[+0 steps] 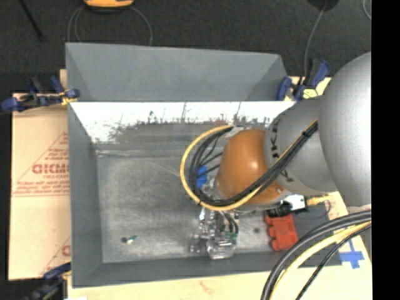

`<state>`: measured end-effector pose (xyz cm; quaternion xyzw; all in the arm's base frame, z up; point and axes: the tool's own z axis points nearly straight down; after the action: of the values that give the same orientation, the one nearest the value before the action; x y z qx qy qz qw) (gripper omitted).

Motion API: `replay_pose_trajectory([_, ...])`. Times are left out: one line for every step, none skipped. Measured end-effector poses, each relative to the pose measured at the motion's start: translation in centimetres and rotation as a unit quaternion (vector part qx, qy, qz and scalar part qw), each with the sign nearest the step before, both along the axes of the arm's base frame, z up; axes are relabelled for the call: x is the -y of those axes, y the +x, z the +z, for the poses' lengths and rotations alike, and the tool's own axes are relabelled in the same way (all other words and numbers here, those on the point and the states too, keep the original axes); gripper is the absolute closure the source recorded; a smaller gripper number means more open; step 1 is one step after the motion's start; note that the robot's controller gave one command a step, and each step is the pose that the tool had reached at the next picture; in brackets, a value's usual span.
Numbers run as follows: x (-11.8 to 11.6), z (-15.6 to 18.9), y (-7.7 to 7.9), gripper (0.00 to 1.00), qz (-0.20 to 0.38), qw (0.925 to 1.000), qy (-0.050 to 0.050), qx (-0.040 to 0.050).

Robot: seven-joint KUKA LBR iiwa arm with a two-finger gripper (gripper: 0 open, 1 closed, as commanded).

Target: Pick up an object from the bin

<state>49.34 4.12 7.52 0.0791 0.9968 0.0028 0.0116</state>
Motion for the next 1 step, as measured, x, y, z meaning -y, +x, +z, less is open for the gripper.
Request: replay_pose_trajectory([6.6,0.16,2.96,0.0,-0.028,0.9996,-0.001,-0.0074])
